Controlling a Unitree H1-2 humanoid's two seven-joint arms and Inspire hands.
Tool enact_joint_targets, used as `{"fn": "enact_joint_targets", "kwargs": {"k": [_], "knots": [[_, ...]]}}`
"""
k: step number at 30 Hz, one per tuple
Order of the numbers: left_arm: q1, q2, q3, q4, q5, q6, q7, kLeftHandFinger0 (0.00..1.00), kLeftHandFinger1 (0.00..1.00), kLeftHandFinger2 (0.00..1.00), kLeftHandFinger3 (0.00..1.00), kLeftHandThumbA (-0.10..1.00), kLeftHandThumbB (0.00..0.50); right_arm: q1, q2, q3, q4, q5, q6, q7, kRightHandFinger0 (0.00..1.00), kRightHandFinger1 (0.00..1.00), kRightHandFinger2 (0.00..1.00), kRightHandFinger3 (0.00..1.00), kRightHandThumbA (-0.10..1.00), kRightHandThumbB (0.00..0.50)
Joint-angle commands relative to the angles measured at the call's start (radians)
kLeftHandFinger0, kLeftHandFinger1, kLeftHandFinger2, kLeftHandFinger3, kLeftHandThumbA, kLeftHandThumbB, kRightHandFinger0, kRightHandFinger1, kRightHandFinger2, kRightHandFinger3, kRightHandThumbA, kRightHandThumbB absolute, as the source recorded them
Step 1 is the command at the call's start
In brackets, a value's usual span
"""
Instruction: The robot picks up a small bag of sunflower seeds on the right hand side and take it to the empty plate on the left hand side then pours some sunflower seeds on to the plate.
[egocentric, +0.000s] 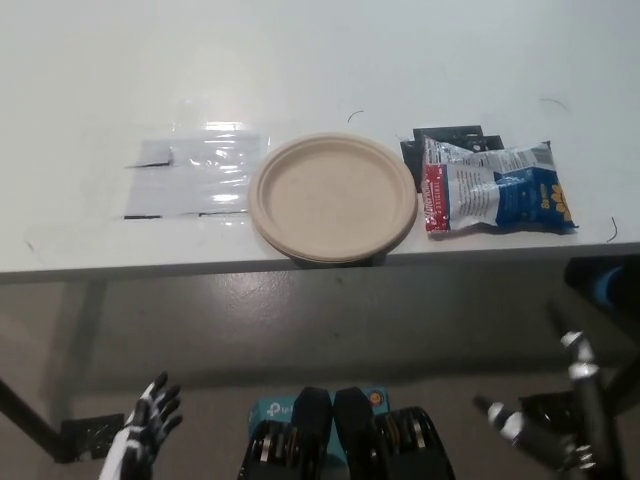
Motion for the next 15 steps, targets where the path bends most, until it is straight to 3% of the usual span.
{"fn": "enact_joint_targets", "kwargs": {"k": [1, 2, 4, 6, 9, 11, 15], "knots": [[-0.041, 0.006, -0.031, -0.033, 0.031, -0.038, -0.021, 1.0, 1.0, 1.0, 1.0, 1.0, 0.132, -0.075, -0.075, -0.054, -0.181, -0.141, 0.06, 0.028, 1.0, 1.0, 1.0, 1.0, 1.0, 0.0], [-0.05, 0.008, -0.032, -0.015, 0.03, -0.037, -0.02, 1.0, 1.0, 1.0, 1.0, 1.0, 0.101, -0.127, -0.113, -0.062, -0.223, -0.144, 0.117, 0.08, 1.0, 1.0, 1.0, 1.0, 1.0, 0.0], [-0.06, 0.014, -0.033, -0.003, 0.038, -0.033, -0.013, 1.0, 1.0, 1.0, 1.0, 1.0, 0.119, -0.194, -0.163, -0.065, -0.253, -0.131, 0.183, 0.145, 1.0, 1.0, 1.0, 1.0, 0.86, 0.001], [-0.057, 0.014, -0.035, 0.003, 0.039, -0.034, -0.01, 1.0, 1.0, 1.0, 1.0, 1.0, 0.121, -0.26, -0.227, -0.064, -0.273, -0.115, 0.261, 0.22, 1.0, 1.0, 1.0, 1.0, 0.79, 0.045], [-0.058, 0.016, -0.033, 0.021, 0.038, -0.034, -0.007, 1.0, 1.0, 1.0, 1.0, 1.0, 0.121, -0.373, -0.327, -0.055, -0.281, -0.123, 0.389, 0.335, 1.0, 1.0, 1.0, 1.0, 0.47, 0.198], [-0.061, 0.019, -0.033, 0.036, 0.04, -0.046, -0.008, 1.0, 1.0, 1.0, 1.0, 1.0, 0.112, -0.462, -0.394, -0.041, -0.245, -0.143, 0.462, 0.407, 1.0, 1.0, 1.0, 1.0, 0.43, 0.306], [-0.061, 0.018, -0.033, 0.049, 0.045, -0.046, -0.006, 1.0, 1.0, 1.0, 1.0, 1.0, 0.118, -0.569, -0.46, -0.002, -0.142, -0.184, 0.49, 0.457, 1.0, 1.0, 1.0, 1.0, 0.5, 0.399]]}}
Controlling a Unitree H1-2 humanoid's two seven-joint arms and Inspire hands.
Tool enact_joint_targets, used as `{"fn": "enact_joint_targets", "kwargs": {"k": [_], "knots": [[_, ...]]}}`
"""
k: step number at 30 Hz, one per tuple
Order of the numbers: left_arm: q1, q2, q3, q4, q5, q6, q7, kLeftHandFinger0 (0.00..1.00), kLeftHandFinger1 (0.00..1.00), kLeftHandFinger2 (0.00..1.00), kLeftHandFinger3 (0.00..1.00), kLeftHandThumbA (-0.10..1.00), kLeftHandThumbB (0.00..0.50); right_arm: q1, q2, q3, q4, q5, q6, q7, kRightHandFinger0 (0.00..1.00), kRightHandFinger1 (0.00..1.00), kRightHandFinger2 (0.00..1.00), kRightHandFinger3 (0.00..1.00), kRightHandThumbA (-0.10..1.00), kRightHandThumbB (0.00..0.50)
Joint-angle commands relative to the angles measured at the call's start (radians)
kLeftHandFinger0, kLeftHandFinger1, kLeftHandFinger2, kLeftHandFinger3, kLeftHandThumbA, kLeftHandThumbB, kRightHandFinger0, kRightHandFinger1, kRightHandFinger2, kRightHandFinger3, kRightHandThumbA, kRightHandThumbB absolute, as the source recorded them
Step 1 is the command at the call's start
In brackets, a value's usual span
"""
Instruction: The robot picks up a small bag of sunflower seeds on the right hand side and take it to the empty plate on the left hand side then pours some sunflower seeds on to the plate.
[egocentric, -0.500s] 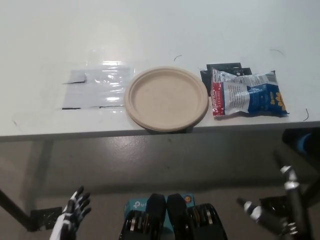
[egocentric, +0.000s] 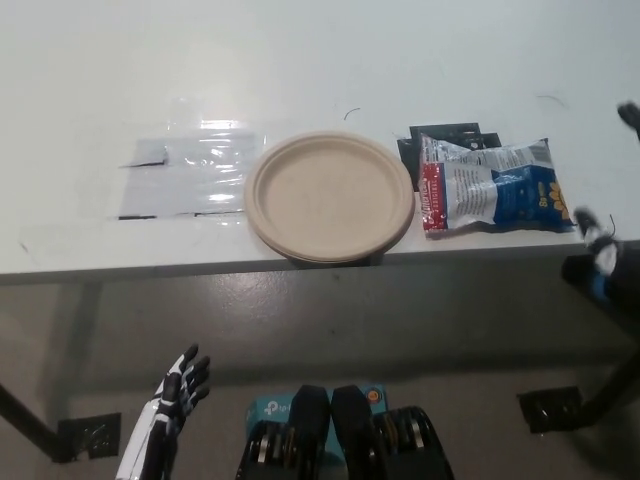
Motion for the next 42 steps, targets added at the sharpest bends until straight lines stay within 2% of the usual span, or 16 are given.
{"fn": "enact_joint_targets", "kwargs": {"k": [1, 5, 11, 14, 16, 19, 20, 22, 25, 26, 31, 33, 35, 39, 42], "knots": [[-0.005, 0.017, -0.002, 0.009, 0.021, -0.053, -0.009, 1.0, 1.0, 1.0, 1.0, 1.0, 0.123, -0.194, -0.125, 0.056, 0.098, -0.085, 0.195, 0.222, 1.0, 1.0, 1.0, 1.0, 0.52, 0.411], [0.007, 0.022, 0.005, 0.004, 0.025, -0.053, -0.005, 1.0, 1.0, 1.0, 1.0, 1.0, 0.128, -0.299, -0.142, 0.14, 0.228, -0.113, 0.206, 0.261, 1.0, 1.0, 1.0, 1.0, 0.59, 0.431], [0.012, 0.026, 0.003, 0.008, 0.03, -0.049, -0.006, 1.0, 1.0, 1.0, 1.0, 1.0, 0.139, -0.434, -0.165, 0.262, 0.399, -0.155, 0.252, 0.35, 1.0, 1.0, 1.0, 1.0, 0.59, 0.439], [0.01, 0.031, 0.003, 0.007, 0.027, -0.043, -0.009, 1.0, 1.0, 1.0, 1.0, 1.0, 0.15, -0.472, -0.156, 0.302, 0.476, -0.148, 0.245, 0.364, 1.0, 1.0, 1.0, 1.0, 0.57, 0.481], [0.012, 0.031, 0.004, 0.004, 0.025, -0.036, -0.009, 1.0, 1.0, 1.0, 1.0, 1.0, 0.158, -0.482, -0.159, 0.326, 0.497, -0.152, 0.247, 0.385, 1.0, 1.0, 1.0, 1.0, 0.6, 0.496], [0.014, 0.03, 0.006, 0.002, 0.017, -0.033, -0.01, 1.0, 1.0, 1.0, 1.0, 1.0, 0.156, -0.494, -0.162, 0.357, 0.521, -0.148, 0.244, 0.42, 1.0, 1.0, 1.0, 1.0, 0.63, 0.5], [0.015, 0.032, 0.008, 0.001, 0.014, -0.034, -0.011, 1.0, 1.0, 1.0, 1.0, 1.0, 0.153, -0.498, -0.16, 0.364, 0.523, -0.141, 0.247, 0.437, 1.0, 1.0, 1.0, 1.0, 0.69, 0.5], [0.016, 0.034, 0.007, -0.002, 0.017, -0.032, -0.012, 1.0, 1.0, 1.0, 1.0, 1.0, 0.149, -0.498, -0.157, 0.371, 0.526, -0.124, 0.246, 0.455, 1.0, 1.0, 1.0, 1.0, 0.72, 0.5], [0.017, 0.033, 0.007, -0.005, 0.012, -0.032, -0.013, 1.0, 1.0, 1.0, 1.0, 1.0, 0.15, -0.502, -0.152, 0.377, 0.526, -0.116, 0.252, 0.479, 1.0, 1.0, 1.0, 1.0, 0.74, 0.5], [0.016, 0.033, 0.006, -0.003, 0.016, -0.034, -0.013, 1.0, 1.0, 1.0, 1.0, 1.0, 0.163, -0.501, -0.153, 0.378, 0.513, -0.108, 0.264, 0.501, 1.0, 1.0, 1.0, 1.0, 0.73, 0.5], [0.006, 0.041, 0.006, 0.0, 0.017, -0.033, -0.016, 1.0, 1.0, 1.0, 1.0, 1.0, 0.149, -0.51, -0.157, 0.395, 0.504, -0.112, 0.289, 0.559, 1.0, 1.0, 1.0, 1.0, 0.71, 0.5], [0.009, 0.04, 0.005, 0.0, 0.018, -0.036, -0.015, 1.0, 1.0, 1.0, 1.0, 1.0, 0.16, -0.509, -0.158, 0.398, 0.504, -0.109, 0.294, 0.578, 1.0, 1.0, 1.0, 1.0, 0.7, 0.5], [0.009, 0.043, 0.005, 0.003, 0.021, -0.039, -0.015, 1.0, 1.0, 1.0, 1.0, 1.0, 0.17, -0.512, -0.156, 0.405, 0.515, -0.122, 0.285, 0.577, 1.0, 1.0, 1.0, 1.0, 0.69, 0.5], [0.009, 0.046, 0.003, 0.003, 0.025, -0.04, -0.012, 1.0, 1.0, 1.0, 1.0, 1.0, 0.183, -0.521, -0.148, 0.414, 0.544, -0.143, 0.269, 0.553, 1.0, 1.0, 1.0, 1.0, 0.76, 0.5], [0.01, 0.049, 0.002, 0.004, 0.027, -0.039, -0.013, 1.0, 1.0, 1.0, 1.0, 1.0, 0.191, -0.524, -0.124, 0.405, 0.578, -0.168, 0.259, 0.478, 1.0, 1.0, 1.0, 1.0, 0.76, 0.5]]}}
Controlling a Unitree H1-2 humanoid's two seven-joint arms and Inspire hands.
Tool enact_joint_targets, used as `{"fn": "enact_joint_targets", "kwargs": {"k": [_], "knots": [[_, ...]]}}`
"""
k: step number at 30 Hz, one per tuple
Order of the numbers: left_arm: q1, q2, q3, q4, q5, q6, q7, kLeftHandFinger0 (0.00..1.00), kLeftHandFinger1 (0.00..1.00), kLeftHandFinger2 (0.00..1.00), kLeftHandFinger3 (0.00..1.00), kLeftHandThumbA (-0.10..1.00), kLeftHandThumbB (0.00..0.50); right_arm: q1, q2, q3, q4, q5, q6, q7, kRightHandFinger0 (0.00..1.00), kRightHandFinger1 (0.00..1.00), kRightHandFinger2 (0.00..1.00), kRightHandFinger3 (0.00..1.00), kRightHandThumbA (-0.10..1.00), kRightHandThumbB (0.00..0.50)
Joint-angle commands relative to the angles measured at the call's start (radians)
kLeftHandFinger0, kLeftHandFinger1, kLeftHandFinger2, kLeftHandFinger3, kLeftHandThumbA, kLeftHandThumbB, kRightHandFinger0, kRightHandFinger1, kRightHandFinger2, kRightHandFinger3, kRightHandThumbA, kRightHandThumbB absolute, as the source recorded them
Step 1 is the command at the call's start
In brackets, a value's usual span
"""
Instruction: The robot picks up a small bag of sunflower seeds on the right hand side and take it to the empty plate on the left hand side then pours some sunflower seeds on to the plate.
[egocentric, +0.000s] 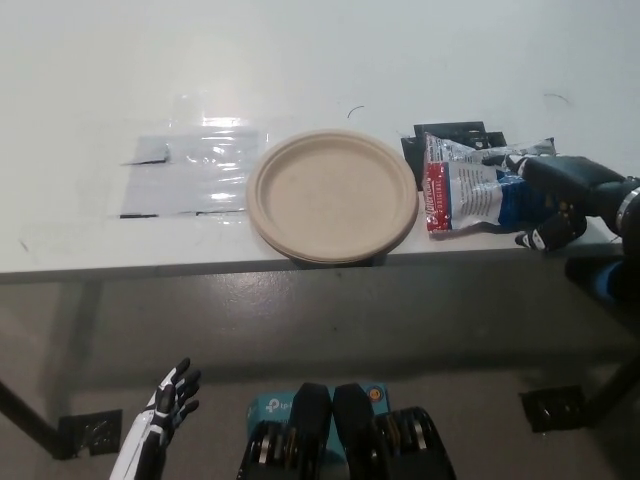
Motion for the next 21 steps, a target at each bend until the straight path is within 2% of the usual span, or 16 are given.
{"fn": "enact_joint_targets", "kwargs": {"k": [1, 10, 17, 21], "knots": [[-0.001, 0.016, 0.002, -0.01, 0.01, -0.026, -0.013, 1.0, 1.0, 1.0, 1.0, 1.0, 0.19, -0.077, 0.004, -0.013, 0.031, -0.055, -0.024, -0.094, 1.0, 1.0, 1.0, 1.0, 0.77, 0.5], [0.014, 0.008, 0.004, -0.008, 0.027, -0.042, 0.001, 1.0, 1.0, 1.0, 1.0, 1.0, 0.202, -0.074, 0.05, -0.017, 0.113, -0.11, -0.057, -0.243, 1.0, 1.0, 1.0, 1.0, 0.77, 0.493], [0.022, 0.003, 0.005, -0.012, 0.034, -0.043, 0.006, 1.0, 1.0, 1.0, 1.0, 1.0, 0.197, -0.069, 0.058, -0.017, 0.12, -0.12, -0.061, -0.273, 1.0, 1.0, 1.0, 1.0, 0.8, 0.5], [0.026, 0.001, 0.006, -0.007, 0.025, -0.057, 0.002, 1.0, 1.0, 1.0, 1.0, 1.0, 0.192, -0.065, 0.064, -0.018, 0.116, -0.105, -0.047, -0.248, 1.0, 1.0, 1.0, 1.0, 0.78, 0.5]]}}
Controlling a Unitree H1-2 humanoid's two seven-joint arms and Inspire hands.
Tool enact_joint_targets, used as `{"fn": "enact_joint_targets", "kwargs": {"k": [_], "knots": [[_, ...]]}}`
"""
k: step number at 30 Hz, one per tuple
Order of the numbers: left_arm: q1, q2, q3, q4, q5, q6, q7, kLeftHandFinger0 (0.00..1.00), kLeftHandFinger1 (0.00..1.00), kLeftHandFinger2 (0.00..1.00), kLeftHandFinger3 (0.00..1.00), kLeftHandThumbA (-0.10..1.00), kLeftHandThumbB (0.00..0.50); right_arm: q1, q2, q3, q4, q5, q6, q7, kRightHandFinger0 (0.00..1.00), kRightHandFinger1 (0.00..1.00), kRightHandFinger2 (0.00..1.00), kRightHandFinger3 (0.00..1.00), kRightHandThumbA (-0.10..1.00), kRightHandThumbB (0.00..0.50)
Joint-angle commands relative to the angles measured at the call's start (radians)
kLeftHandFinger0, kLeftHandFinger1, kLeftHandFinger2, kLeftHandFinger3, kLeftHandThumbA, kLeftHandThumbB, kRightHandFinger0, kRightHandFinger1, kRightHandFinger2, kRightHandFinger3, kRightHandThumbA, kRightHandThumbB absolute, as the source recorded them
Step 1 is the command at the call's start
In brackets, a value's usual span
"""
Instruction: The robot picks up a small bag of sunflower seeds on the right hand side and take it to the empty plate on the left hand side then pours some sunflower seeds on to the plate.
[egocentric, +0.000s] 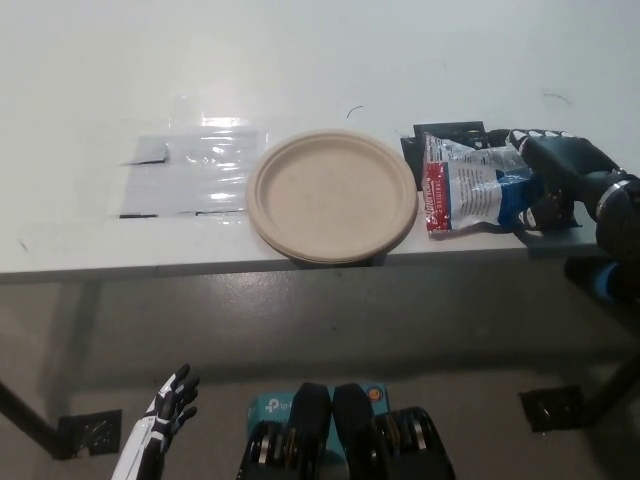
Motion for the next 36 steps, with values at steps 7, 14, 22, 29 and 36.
{"fn": "enact_joint_targets", "kwargs": {"k": [7, 14, 22, 29, 36], "knots": [[0.006, 0.004, 0.009, -0.011, 0.005, -0.039, 0.002, 1.0, 1.0, 1.0, 1.0, 1.0, 0.198, -0.058, 0.003, -0.019, 0.008, 0.008, -0.016, -0.014, 1.0, 1.0, 1.0, 1.0, 0.75, 0.5], [0.003, 0.003, 0.009, -0.011, -0.001, -0.043, -0.001, 1.0, 1.0, 1.0, 1.0, 1.0, 0.185, -0.077, -0.013, -0.001, 0.003, 0.02, -0.001, 0.075, 1.0, 1.0, 1.0, 1.0, 0.75, 0.5], [0.004, 0.007, 0.007, -0.015, 0.004, -0.044, -0.004, 1.0, 1.0, 1.0, 1.0, 1.0, 0.172, -0.091, -0.013, 0.006, 0.027, 0.017, 0.005, 0.103, 1.0, 1.0, 1.0, 1.0, 0.75, 0.5], [-0.003, 0.004, 0.012, -0.012, 0.0, -0.049, 0.001, 1.0, 1.0, 1.0, 1.0, 1.0, 0.17, -0.109, 0.004, 0.003, 0.061, 0.011, 0.004, 0.082, 1.0, 1.0, 1.0, 1.0, 0.74, 0.5], [-0.001, 0.004, 0.013, -0.018, -0.003, -0.045, -0.002, 1.0, 1.0, 1.0, 1.0, 1.0, 0.171, -0.117, 0.011, 0.009, 0.087, -0.003, -0.014, 0.054, 1.0, 1.0, 1.0, 1.0, 0.77, 0.5]]}}
